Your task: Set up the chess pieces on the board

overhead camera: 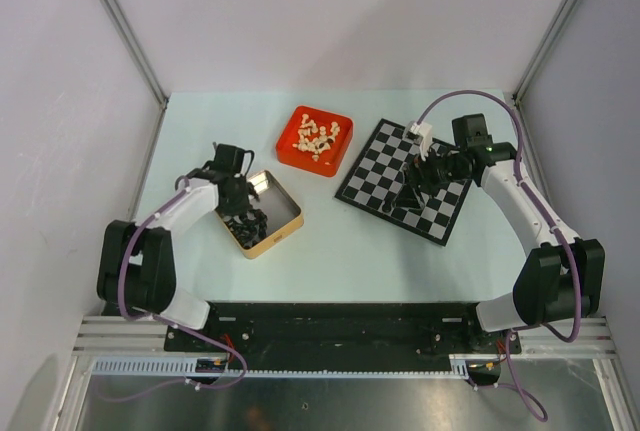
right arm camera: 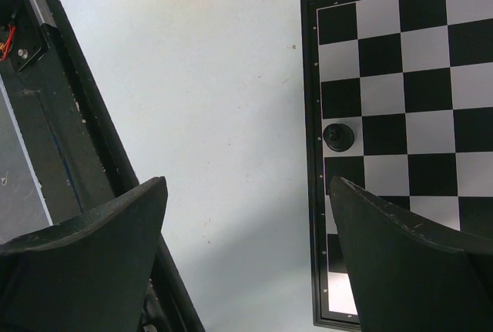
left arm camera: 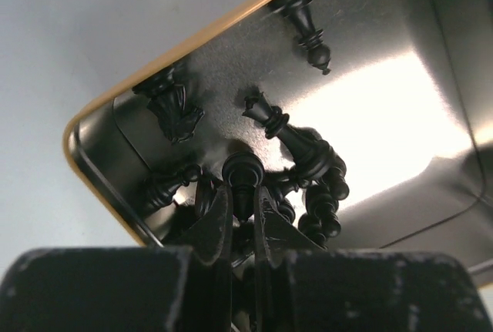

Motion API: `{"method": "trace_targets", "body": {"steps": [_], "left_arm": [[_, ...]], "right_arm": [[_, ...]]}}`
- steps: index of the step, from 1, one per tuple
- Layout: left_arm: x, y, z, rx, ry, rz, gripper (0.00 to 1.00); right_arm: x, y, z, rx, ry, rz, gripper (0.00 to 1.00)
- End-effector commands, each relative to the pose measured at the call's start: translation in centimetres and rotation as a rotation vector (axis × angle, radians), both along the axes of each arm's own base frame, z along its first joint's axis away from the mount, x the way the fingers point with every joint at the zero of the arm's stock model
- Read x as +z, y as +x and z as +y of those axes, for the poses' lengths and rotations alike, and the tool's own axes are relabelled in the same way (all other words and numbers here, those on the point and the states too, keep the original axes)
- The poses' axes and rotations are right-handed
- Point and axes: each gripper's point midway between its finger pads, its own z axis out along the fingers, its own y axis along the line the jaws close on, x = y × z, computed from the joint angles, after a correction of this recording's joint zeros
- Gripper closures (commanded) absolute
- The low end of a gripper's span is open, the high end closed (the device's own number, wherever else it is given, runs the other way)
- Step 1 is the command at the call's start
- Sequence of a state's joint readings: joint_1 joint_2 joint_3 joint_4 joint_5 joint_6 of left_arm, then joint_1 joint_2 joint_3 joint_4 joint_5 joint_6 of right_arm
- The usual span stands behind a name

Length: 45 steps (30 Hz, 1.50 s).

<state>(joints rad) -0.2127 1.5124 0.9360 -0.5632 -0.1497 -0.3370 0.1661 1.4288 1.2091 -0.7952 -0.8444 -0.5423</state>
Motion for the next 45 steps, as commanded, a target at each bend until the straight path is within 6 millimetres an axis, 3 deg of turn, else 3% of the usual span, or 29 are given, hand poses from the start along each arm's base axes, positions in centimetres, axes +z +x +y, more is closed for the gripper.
{"method": "trace_targets", "body": {"steps": [1, 8, 12, 15, 16, 21, 22, 24, 25, 26, 27, 28, 29, 31, 32, 33, 35, 36, 37, 45], "left_arm": [[4.4, 1.1, -0.4, -0.026, -0.041, -0.140, 0.95], [7.3, 0.2, -0.7, -0.044, -0.076, -0.192, 0.96], [9.3, 0.3, -2.4, -0.080, -0.145, -0.229, 0.96], [10.6, 0.9, -4.5, -0.126, -0.178, -0.242, 0.96], [11.6, 1.2, -5.8, -0.156, -0.194, -0.260, 0.96], [12.8, 1.9, -12.1, -0.273, -0.263, -0.247, 0.96], [12.6, 2.1, -14.4, -0.319, -0.268, -0.230, 0.96], [12.1, 2.4, -16.5, -0.347, -0.263, -0.211, 0.96], [12.9, 2.3, -18.8, -0.398, -0.276, -0.223, 0.96], [11.1, 2.6, -20.1, -0.411, -0.263, -0.176, 0.96], [10.8, 2.7, -21.3, -0.430, -0.262, -0.164, 0.96], [11.9, 2.7, -23.5, -0.473, -0.277, -0.186, 0.96], [10.1, 3.1, -24.4, -0.481, -0.243, -0.152, 0.96], [10.7, 3.5, -26.7, -0.517, -0.244, -0.167, 0.96], [10.5, 3.5, -27.4, -0.530, -0.241, -0.163, 0.96], [9.1, 3.7, -28.2, -0.539, -0.224, -0.135, 0.96], [9.6, 3.9, -29.8, -0.569, -0.229, -0.149, 0.96], [8.4, 4.0, -30.3, -0.576, -0.213, -0.127, 0.96], [9.1, 4.1, -31.3, -0.594, -0.220, -0.145, 0.96], [7.7, 4.1, -34.1, -0.651, -0.203, -0.120, 0.96]], "right_arm": [[2.3, 0.4, 0.1, -0.001, 0.032, -0.048, 0.09], [2.3, 0.6, 0.1, -0.005, 0.042, -0.047, 0.09], [2.4, 0.6, 0.1, -0.008, 0.046, -0.048, 0.09], [2.5, 0.7, 0.0, -0.013, 0.047, -0.051, 0.09], [2.6, 0.8, -0.1, -0.018, 0.047, -0.052, 0.09], [2.8, 1.3, -0.8, -0.055, 0.042, -0.058, 0.09], [2.9, 1.4, -1.0, -0.064, 0.042, -0.060, 0.09], [2.9, 1.8, -1.6, -0.098, 0.038, -0.061, 0.09], [3.0, 2.0, -1.8, -0.108, 0.039, -0.064, 0.09], [3.2, 2.1, -2.1, -0.118, 0.039, -0.066, 0.09], [3.3, 2.2, -2.5, -0.133, 0.043, -0.064, 0.09], [3.3, 2.3, -2.7, -0.140, 0.046, -0.065, 0.09], [3.5, 2.3, -2.8, -0.146, 0.049, -0.066, 0.09], [3.6, 2.4, -3.3, -0.161, 0.051, -0.068, 0.09], [3.6, 2.4, -3.4, -0.166, 0.050, -0.064, 0.09], [3.6, 2.5, -3.6, -0.172, 0.052, -0.064, 0.09], [3.6, 2.6, -3.9, -0.184, 0.053, -0.064, 0.09], [3.7, 2.7, -4.0, -0.188, 0.053, -0.064, 0.09], [3.6, 2.8, -4.1, -0.193, 0.054, -0.060, 0.09], [3.4, 3.0, -4.4, -0.206, 0.053, -0.056, 0.09]]}}
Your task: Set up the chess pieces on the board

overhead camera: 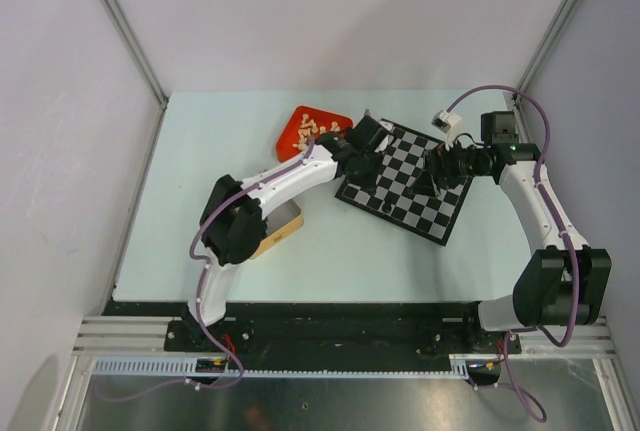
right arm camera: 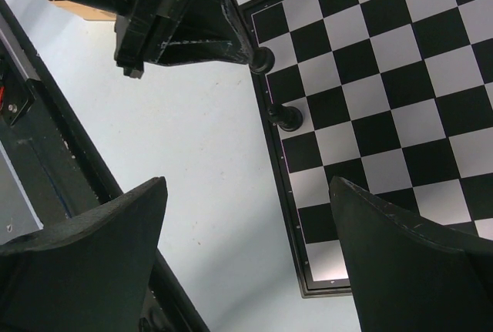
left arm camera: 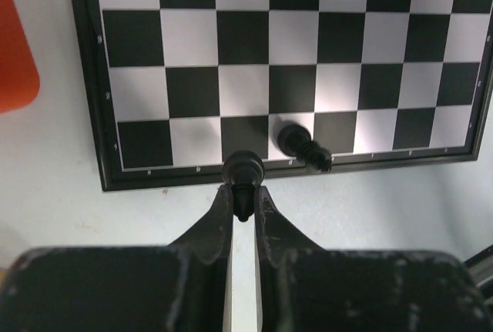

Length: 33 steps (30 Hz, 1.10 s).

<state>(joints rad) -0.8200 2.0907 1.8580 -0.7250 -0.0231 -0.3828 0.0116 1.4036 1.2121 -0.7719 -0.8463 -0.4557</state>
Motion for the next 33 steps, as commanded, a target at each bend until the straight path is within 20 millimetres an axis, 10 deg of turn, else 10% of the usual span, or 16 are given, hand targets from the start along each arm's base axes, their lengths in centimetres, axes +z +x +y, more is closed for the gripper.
{"method": "trace_targets", "body": {"steps": [1, 33], "left_arm": [[1.0, 0.5, -1.3, -0.025, -0.004, -0.029, 0.96], [-3.2, 0.6, -3.0, -0.061, 0.049, 0.026, 0.92]], "right_arm": [[2.3, 0.7, 0.1, -0.004, 0.015, -0.072, 0.09], [2.1, 1.0, -0.7, -0.025, 0.028, -0.059, 0.09]]}}
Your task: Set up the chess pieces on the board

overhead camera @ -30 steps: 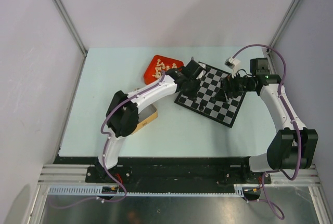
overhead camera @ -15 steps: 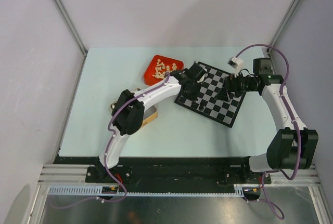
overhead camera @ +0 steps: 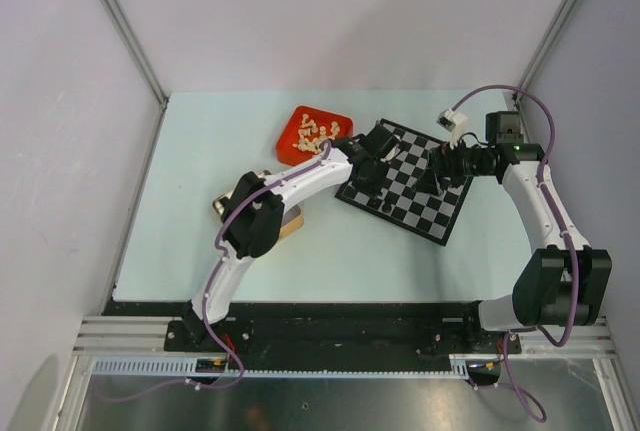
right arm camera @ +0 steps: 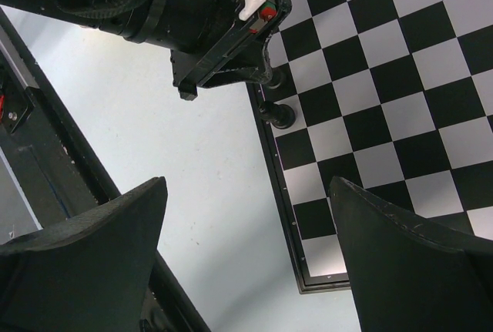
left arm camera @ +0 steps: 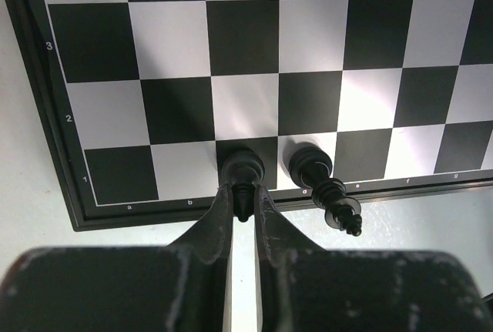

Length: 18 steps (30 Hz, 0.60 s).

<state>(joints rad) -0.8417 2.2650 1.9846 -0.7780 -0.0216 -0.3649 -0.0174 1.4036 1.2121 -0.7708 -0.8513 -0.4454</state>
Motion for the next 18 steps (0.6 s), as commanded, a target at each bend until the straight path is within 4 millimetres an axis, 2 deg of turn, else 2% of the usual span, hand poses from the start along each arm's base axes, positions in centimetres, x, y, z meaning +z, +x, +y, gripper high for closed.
{"method": "trace_targets", "body": {"steps": [1, 18], "left_arm": [[1.75, 0.44, -1.27, -0.025, -0.036, -0.033, 0.92], [1.23, 0.00, -1.69, -0.039, -0.046, -0.001, 0.86]], "right_arm": [[1.87, 0.73, 0.11, 0.006, 0.019, -0.061, 0.09], [1.98, 0.79, -0.02, 0.003, 0.019, -0.065, 0.09]]}}
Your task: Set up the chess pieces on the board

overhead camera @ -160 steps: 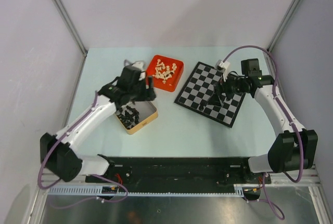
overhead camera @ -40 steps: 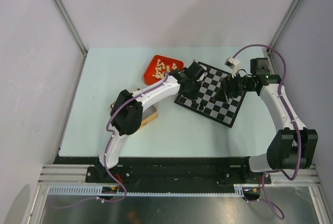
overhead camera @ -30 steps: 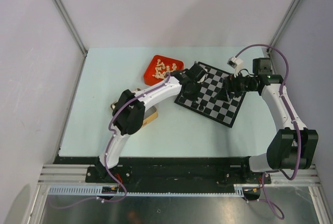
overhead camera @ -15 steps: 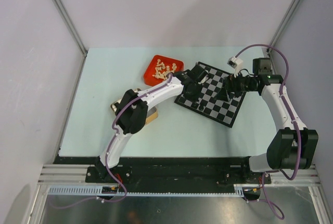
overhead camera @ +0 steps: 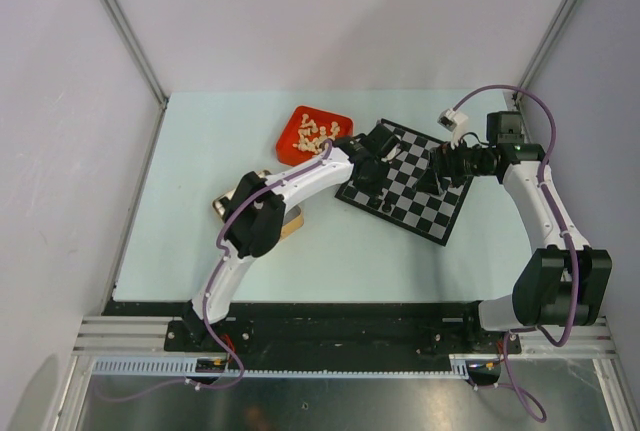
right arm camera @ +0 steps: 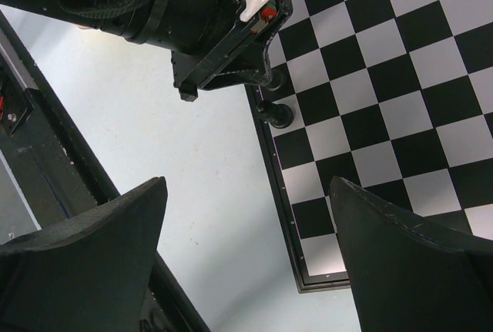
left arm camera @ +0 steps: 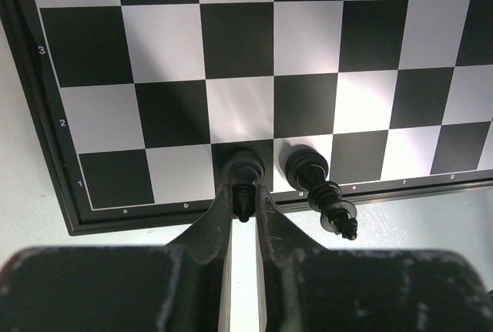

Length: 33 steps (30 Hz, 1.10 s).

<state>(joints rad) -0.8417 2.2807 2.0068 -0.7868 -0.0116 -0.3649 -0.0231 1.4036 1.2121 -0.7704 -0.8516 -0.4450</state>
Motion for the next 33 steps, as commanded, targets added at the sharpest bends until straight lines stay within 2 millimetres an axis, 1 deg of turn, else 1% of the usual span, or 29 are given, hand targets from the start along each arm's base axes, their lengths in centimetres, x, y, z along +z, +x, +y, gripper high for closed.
{"method": "trace_targets", "body": {"steps": [1, 17, 25, 27, 31, 33], "left_arm": [[1.25, -0.07, -1.35, -0.034, -0.040, -0.007, 0.86], [1.18, -0.05, -0.82, -0.026, -0.018, -0.006, 0.85], [1.33, -0.44, -0.86, -0.042, -0.008, -0.008, 0.85], [1.43, -0.08, -0.51, -0.031, 0.015, -0.033, 0.86], [1.69, -0.12, -0.40, -0.037, 0.030, -0.048, 0.86], [1.48, -0.18, -0.38, -0.038, 0.034, -0.043, 0.86]], "right_arm": [[1.97, 0.72, 0.15, 0.008, 0.019, -0.064, 0.08], [2.08, 0.72, 0.12, 0.006, 0.024, -0.065, 0.09], [2.11, 0.75, 0.09, 0.005, 0.026, -0.065, 0.09], [2.10, 0.72, 0.09, 0.005, 0.026, -0.064, 0.09], [2.11, 0.75, 0.09, 0.005, 0.026, -0.065, 0.09], [2.10, 0.72, 0.09, 0.005, 0.026, -0.064, 0.09]]}}
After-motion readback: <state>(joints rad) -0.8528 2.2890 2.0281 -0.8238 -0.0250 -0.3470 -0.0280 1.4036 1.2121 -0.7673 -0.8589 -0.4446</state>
